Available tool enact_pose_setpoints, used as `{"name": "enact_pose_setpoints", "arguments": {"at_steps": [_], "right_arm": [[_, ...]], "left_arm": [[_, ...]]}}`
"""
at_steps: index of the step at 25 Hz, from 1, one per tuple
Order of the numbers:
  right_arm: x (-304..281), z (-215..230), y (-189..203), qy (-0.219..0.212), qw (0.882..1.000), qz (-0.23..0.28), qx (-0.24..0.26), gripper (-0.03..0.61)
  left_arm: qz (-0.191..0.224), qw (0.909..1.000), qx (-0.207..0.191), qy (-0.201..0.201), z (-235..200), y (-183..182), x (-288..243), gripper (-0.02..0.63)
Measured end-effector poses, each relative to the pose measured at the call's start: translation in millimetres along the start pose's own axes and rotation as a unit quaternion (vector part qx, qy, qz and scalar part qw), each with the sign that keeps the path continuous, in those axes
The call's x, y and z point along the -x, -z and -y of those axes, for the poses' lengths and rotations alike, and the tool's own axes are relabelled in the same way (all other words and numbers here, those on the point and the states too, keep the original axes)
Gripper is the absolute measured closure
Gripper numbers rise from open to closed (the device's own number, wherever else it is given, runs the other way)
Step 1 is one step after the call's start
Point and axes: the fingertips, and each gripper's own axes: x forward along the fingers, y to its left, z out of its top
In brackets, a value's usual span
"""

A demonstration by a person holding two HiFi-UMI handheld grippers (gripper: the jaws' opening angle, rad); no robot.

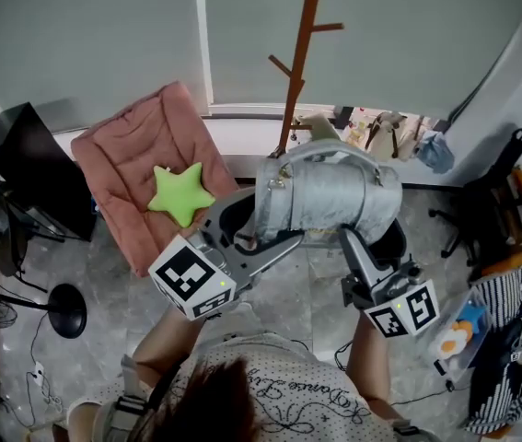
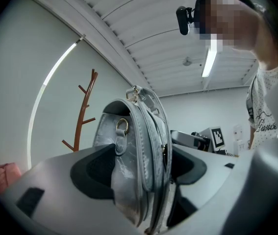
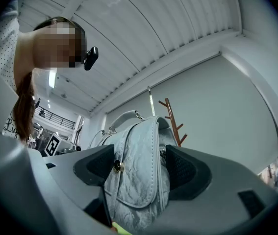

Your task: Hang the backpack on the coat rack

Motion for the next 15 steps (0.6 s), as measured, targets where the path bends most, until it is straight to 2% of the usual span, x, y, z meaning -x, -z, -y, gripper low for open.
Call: {"name": "enact_pose_setpoints", "arguments": {"at_steps": [8,15], "right_arm": [[-62,30,17,0.016,1.000,0.007,-0.006,0.241],[-69,36,23,0.009,1.000,0.005,-0.004,0.241]], "left_arm": [[-0.003,0.9998,-0.004,0.017,-71,-3,-22,0.290],[0.004,0.9999,-0.002,0.010,-79,2,-25,0.290]]}}
